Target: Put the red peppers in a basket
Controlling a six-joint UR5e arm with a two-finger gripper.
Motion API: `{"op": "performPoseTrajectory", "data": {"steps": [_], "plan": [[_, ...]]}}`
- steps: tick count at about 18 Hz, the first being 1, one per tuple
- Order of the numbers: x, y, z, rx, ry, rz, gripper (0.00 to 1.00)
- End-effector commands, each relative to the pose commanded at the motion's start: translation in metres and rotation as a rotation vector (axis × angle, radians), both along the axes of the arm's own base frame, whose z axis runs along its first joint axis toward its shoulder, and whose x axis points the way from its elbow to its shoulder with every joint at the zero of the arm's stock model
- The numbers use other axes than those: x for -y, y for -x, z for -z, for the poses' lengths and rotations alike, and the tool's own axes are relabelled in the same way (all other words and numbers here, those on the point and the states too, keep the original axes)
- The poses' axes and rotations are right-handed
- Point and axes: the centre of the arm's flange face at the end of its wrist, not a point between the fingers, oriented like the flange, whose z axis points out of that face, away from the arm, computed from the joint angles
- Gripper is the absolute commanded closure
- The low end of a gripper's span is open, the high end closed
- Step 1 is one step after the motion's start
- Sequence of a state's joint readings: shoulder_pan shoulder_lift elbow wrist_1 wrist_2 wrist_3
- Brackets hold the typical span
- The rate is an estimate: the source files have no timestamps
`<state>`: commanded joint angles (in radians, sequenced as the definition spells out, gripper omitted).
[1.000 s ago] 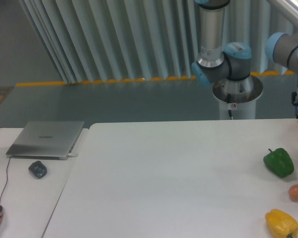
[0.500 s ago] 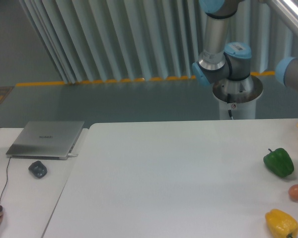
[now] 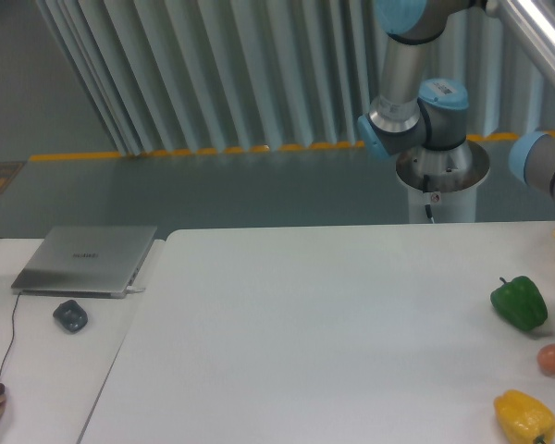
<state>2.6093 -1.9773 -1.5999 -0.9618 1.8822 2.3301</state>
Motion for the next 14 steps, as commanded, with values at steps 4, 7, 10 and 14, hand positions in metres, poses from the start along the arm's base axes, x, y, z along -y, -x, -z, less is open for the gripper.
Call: {"op": "performPoseTrajectory", "data": {"steps": [4, 7, 10, 14], "plan": [[-0.003, 0.004, 0.014, 0.002, 0.001, -0.001, 0.00], [-0.005, 0.005, 0.021, -0.002, -0.002, 0.000, 0.00], [-0.008, 0.010, 0.033, -0.013, -0.007, 0.000, 0.00], [-0.010, 0.013, 0.039, -0.018, -0.010, 0.000, 0.00]]}}
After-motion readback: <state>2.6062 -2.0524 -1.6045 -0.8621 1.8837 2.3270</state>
